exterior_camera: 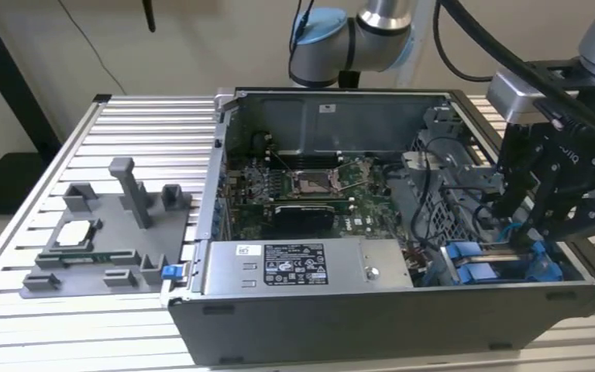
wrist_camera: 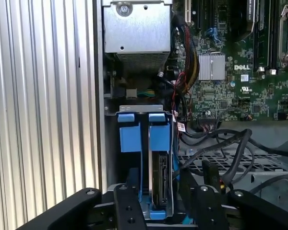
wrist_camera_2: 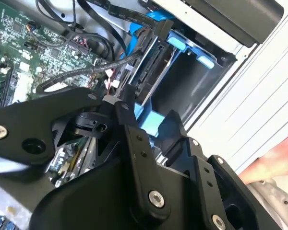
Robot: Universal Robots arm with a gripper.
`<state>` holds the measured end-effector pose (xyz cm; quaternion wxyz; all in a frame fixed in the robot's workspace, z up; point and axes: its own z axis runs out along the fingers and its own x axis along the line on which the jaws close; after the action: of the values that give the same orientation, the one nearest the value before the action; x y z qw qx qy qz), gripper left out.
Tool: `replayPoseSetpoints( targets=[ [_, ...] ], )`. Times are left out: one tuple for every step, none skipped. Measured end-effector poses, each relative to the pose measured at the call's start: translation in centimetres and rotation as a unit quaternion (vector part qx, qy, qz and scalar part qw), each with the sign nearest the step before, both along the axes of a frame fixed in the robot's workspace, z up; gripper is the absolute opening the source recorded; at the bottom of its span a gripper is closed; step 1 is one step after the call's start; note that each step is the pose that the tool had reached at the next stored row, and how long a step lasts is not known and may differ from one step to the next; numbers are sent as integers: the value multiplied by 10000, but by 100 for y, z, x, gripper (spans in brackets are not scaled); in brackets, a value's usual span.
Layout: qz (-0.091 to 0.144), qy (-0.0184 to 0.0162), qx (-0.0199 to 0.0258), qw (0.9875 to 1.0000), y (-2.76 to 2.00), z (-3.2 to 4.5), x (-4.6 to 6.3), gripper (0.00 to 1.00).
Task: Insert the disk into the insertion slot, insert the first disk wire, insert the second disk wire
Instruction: 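Insert the disk into the insertion slot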
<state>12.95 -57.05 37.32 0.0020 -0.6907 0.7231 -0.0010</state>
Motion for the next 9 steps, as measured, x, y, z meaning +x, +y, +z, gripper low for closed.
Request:
replayPoseSetpoints(
  targets=[
    [0, 1, 0, 10000, 0, 29, 0, 100],
    [0, 2, 1, 10000, 0, 49, 0, 100],
    [0, 2, 1, 10000, 1, 69, 0, 100],
    [0, 2, 2, 10000, 1, 97, 0, 100],
    [0, 2, 1, 10000, 1, 137, 0, 100],
    [0, 2, 1, 10000, 1, 176, 0, 100],
    [1, 2, 1, 10000, 2, 214, -1, 100],
    [0, 2, 0, 10000, 3, 245, -6, 100],
    [-2, 2, 0, 10000, 7, 264, -11, 100]
  ],
)
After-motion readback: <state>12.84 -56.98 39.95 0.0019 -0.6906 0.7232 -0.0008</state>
